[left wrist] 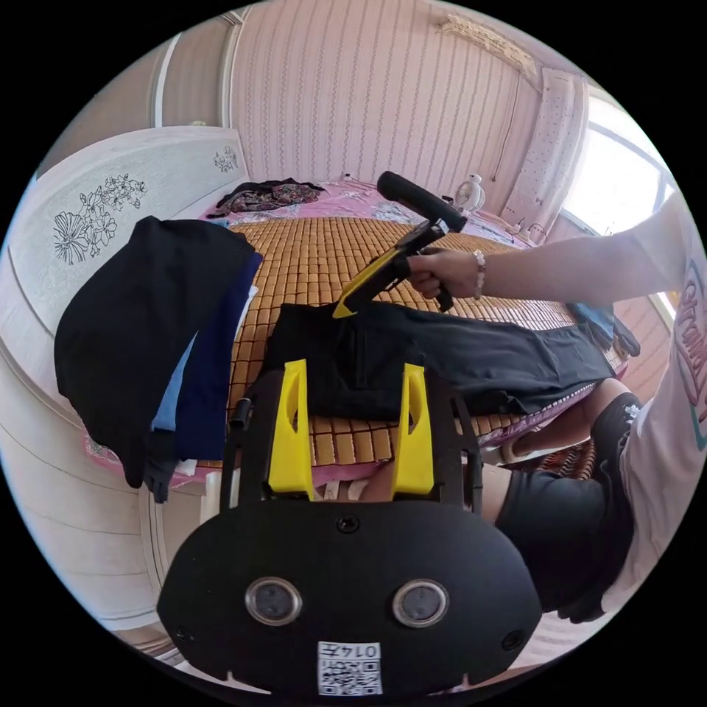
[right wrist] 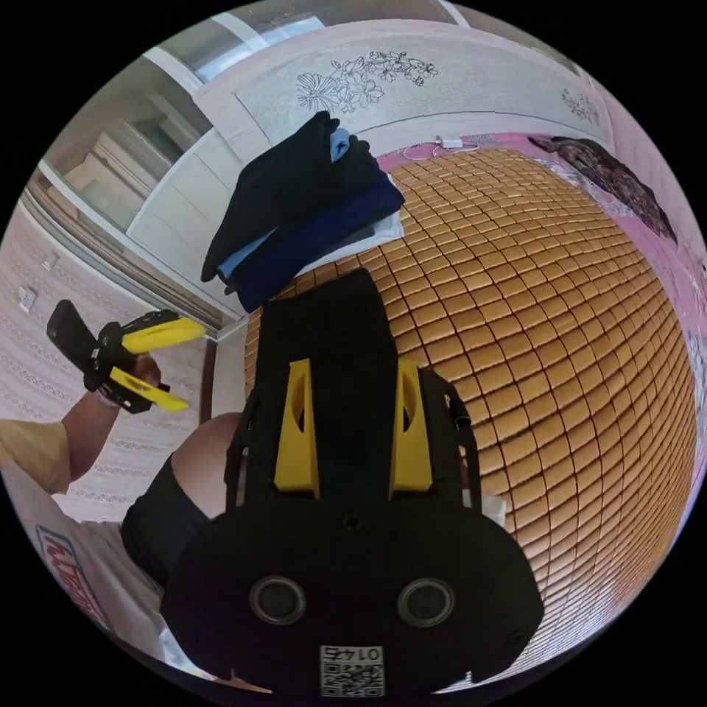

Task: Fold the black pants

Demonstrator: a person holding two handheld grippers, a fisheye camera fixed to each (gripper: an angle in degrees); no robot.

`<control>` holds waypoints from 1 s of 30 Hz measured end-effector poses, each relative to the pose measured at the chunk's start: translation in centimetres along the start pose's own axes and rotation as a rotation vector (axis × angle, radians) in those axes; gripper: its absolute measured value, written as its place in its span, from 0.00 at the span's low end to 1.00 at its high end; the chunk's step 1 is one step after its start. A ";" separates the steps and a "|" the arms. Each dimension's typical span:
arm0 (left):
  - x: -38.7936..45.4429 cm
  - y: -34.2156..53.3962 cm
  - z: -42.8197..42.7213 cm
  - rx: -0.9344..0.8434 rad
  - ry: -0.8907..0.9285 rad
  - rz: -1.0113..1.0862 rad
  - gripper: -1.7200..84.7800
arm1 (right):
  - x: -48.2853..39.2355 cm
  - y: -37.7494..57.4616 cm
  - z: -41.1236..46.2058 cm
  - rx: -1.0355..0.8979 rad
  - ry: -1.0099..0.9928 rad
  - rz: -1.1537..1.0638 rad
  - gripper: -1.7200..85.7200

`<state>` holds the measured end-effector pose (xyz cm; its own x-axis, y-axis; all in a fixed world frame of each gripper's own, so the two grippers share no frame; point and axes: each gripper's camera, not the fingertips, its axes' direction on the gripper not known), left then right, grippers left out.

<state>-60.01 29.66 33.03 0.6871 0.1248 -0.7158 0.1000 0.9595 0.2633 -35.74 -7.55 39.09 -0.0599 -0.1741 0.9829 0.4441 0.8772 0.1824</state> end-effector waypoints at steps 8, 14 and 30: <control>-5.1 -2.3 -0.9 0.056 0.009 0.107 0.26 | 1.8 -2.9 5.6 -0.166 -0.171 -0.204 0.06; -6.3 -6.2 -2.3 0.072 0.134 0.231 0.24 | 0.9 -2.4 3.8 -0.160 -0.597 -0.488 0.04; -10.8 -9.7 0.6 -0.462 0.083 -0.180 0.01 | 0.7 -6.4 17.6 -0.326 -0.217 -0.300 0.03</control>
<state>-67.91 18.84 38.60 0.6271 -0.0515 -0.7773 -0.1299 0.9769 -0.1695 -54.37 -5.45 39.08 -0.3977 -0.2703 0.8768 0.6330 0.6109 0.4754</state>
